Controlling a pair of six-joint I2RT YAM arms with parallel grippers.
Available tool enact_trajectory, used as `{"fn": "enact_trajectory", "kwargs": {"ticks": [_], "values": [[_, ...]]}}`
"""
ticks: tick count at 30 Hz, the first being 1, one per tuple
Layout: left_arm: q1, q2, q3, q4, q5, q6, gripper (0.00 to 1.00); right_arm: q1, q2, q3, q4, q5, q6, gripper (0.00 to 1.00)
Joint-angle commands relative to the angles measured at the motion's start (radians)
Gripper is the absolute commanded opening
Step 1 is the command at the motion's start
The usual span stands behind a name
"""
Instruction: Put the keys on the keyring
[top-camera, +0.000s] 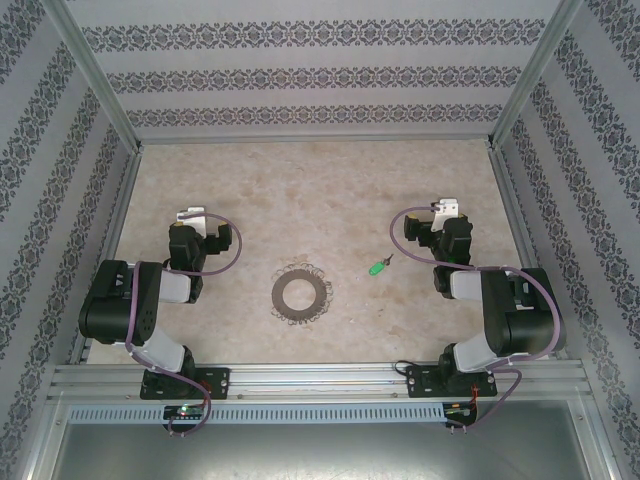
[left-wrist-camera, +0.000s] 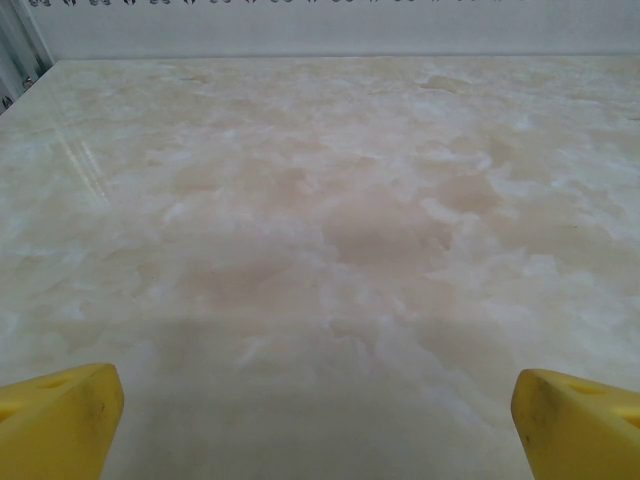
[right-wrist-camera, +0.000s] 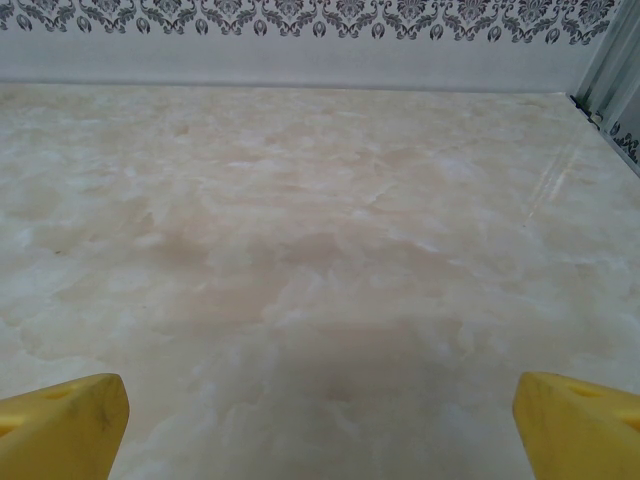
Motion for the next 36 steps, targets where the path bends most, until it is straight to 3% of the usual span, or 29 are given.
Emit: {"fn": "enact_trajectory", "kwargs": {"ticks": [1, 25, 28, 36], "values": [[-0.006, -0.001, 0.018, -0.012, -0.001, 0.019, 1.0, -0.002, 0.01, -0.004, 0.032, -0.01, 0.023, 0.98], [-0.004, -0.001, 0.019, -0.017, 0.004, 0.018, 1.0, 0.001, 0.009, -0.003, 0.03, -0.003, 0.017, 0.98], [-0.004, -0.002, 0.018, -0.013, 0.004, 0.019, 1.0, 0.013, 0.0, -0.004, 0.025, 0.069, 0.027, 0.98], [-0.006, -0.108, 0.019, -0.11, 0.004, 0.021, 1.0, 0.124, -0.151, 0.076, -0.243, 0.185, -0.071, 0.98]]}}
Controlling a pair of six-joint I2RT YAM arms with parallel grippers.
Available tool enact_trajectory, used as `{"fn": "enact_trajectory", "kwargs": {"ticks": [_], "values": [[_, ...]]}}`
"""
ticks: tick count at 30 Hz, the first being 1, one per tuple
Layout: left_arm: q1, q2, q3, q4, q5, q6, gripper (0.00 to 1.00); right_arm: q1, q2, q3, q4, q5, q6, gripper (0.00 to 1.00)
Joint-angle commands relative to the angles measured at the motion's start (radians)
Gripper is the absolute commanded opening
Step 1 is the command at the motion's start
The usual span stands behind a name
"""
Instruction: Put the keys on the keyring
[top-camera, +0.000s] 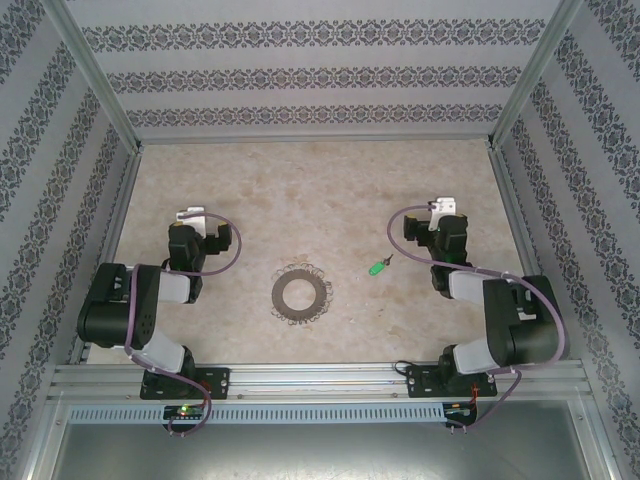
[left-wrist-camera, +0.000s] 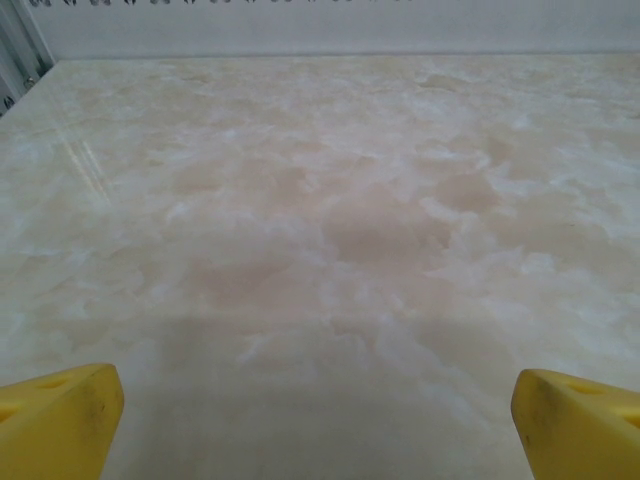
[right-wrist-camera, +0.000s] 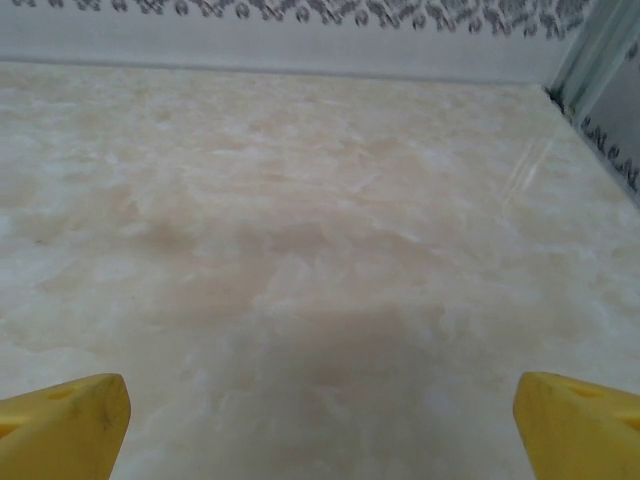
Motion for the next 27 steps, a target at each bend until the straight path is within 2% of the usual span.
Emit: {"fn": "enact_trajectory", "kwargs": {"ticks": [1, 4, 7, 10, 13, 14, 17, 19, 23, 27], "values": [[-0.007, -0.088, 0.028, -0.107, -0.003, 0.016, 1.0, 0.079, -0.098, 0.043, -0.118, 0.097, -0.075, 0.98], [-0.012, -0.179, 0.091, -0.326, -0.019, -0.034, 1.0, 0.155, -0.188, 0.08, -0.268, 0.114, -0.117, 0.98], [-0.026, -0.267, 0.179, -0.562, 0.046, -0.097, 1.0, 0.208, -0.268, 0.148, -0.48, 0.109, -0.041, 0.98], [-0.058, -0.341, 0.238, -0.709, 0.141, -0.159, 1.0, 0.209, -0.309, 0.193, -0.645, -0.06, 0.023, 0.98], [-0.102, -0.389, 0.341, -0.916, 0.177, -0.262, 1.0, 0.212, -0.319, 0.22, -0.734, -0.232, 0.083, 0.98], [-0.112, -0.396, 0.376, -0.967, 0.233, -0.289, 1.0, 0.216, -0.314, 0.229, -0.761, -0.277, 0.102, 0.98], [-0.146, -0.411, 0.418, -1.03, 0.383, -0.36, 1.0, 0.224, -0.287, 0.257, -0.815, -0.402, 0.134, 0.98], [-0.171, -0.431, 0.418, -1.054, 0.462, -0.38, 1.0, 0.245, -0.255, 0.285, -0.866, -0.437, 0.131, 0.98], [-0.283, -0.462, 0.402, -1.102, 0.498, -0.37, 1.0, 0.292, -0.184, 0.329, -0.943, -0.474, 0.118, 0.98], [-0.396, -0.418, 0.382, -1.103, 0.51, -0.366, 1.0, 0.334, -0.121, 0.363, -0.989, -0.515, 0.112, 0.98]]}}
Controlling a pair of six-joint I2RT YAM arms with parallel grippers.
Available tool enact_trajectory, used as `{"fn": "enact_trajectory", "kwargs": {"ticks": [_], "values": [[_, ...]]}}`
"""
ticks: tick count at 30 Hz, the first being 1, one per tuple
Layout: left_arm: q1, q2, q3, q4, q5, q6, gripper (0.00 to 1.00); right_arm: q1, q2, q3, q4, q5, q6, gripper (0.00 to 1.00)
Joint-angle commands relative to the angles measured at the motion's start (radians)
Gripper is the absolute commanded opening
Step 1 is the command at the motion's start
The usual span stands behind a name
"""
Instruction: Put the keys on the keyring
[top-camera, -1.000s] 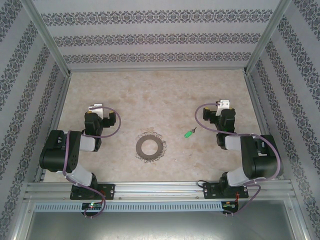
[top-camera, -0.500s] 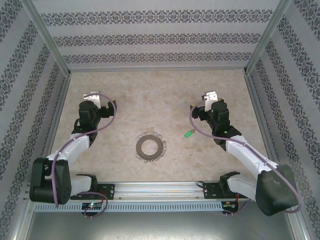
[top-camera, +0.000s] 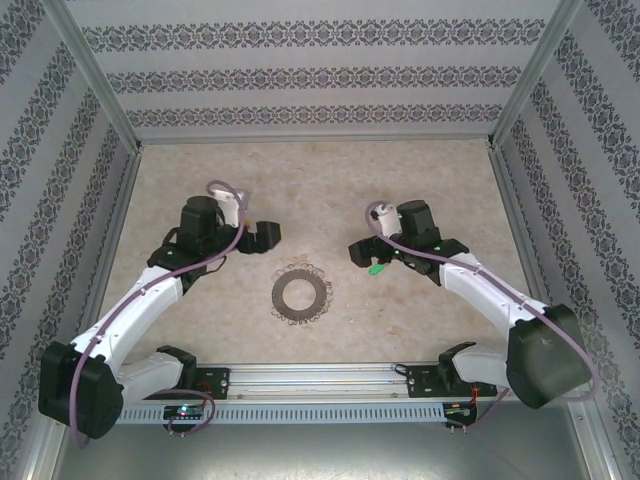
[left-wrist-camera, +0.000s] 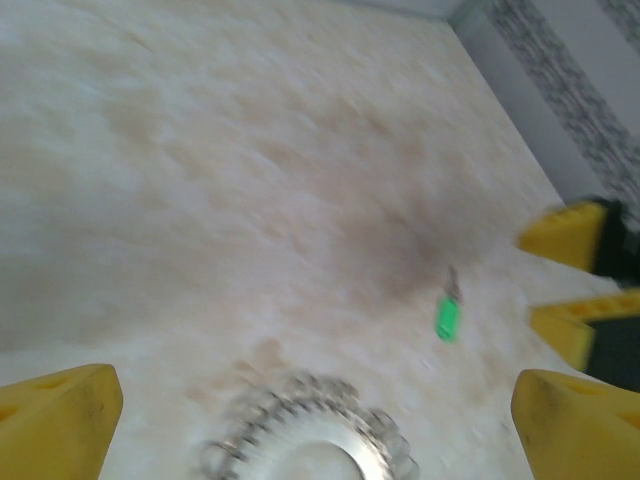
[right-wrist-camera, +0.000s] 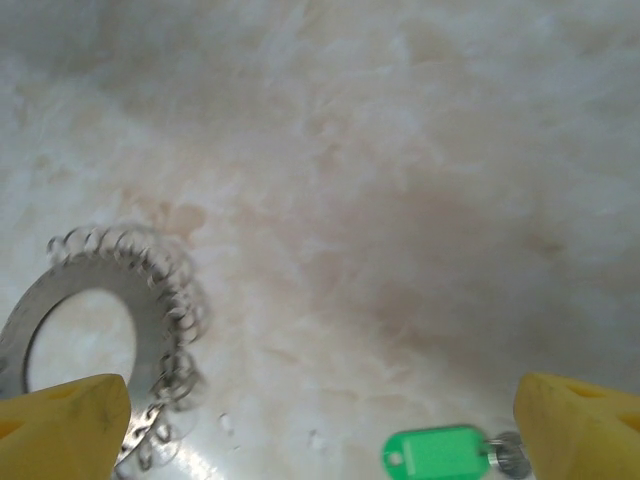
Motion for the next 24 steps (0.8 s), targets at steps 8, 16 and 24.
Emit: {"fn": "enact_trajectory", "kwargs": {"ticks": [8, 16, 24], "values": [[-0.102, 0.05, -0.09, 0.036, 0.103, -0.09, 0.75, 0.106, 0.075, 0.024, -0.056, -0.118, 0.014, 0.9], [-0.101, 0.033, -0.172, 0.128, 0.146, -0.154, 0.73, 0.144, 0.223, 0.118, -0.129, -0.138, -0.031, 0.71], [-0.101, 0.048, -0.159, 0.147, 0.172, -0.117, 0.71, 0.189, 0.314, 0.156, -0.168, -0.142, -0.035, 0.6]]}}
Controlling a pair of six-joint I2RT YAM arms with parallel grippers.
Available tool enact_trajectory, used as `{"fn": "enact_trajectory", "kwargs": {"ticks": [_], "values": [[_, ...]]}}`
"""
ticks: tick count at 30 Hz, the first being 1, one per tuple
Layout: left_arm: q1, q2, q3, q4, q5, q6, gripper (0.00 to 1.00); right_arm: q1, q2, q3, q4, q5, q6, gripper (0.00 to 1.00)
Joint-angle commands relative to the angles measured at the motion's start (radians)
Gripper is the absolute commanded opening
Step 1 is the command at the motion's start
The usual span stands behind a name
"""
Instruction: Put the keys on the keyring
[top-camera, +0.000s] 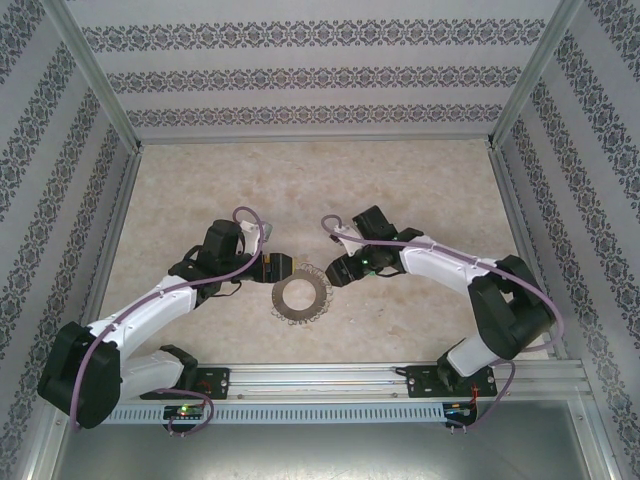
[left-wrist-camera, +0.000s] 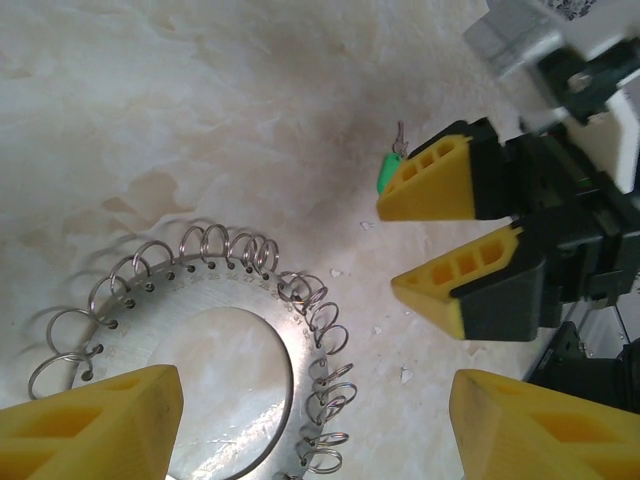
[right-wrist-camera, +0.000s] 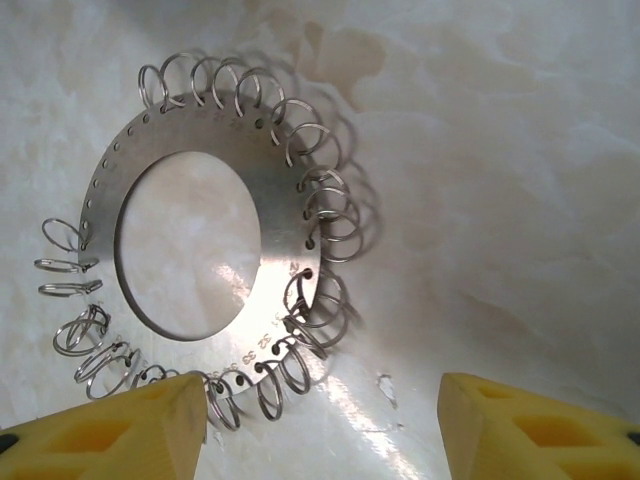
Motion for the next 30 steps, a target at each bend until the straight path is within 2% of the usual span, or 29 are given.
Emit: {"fn": "enact_trajectory", "kwargs": {"ticks": [1, 11, 30], "values": [[-0.003, 0.003, 0.012, 0.061, 0.04, 0.008, 0.71, 0.013, 0.033, 0.018, -0.042, -0.023, -0.008, 0.58], [-0.003, 0.021, 0.011, 0.094, 0.055, 0.01, 0.71, 0.032, 0.093, 0.005, -0.022, -0.08, 0.022, 0.51], [-0.003, -0.006, -0.004, 0.1, 0.054, 0.021, 0.71, 0.051, 0.115, -0.028, 0.015, -0.086, 0.063, 0.41]]}}
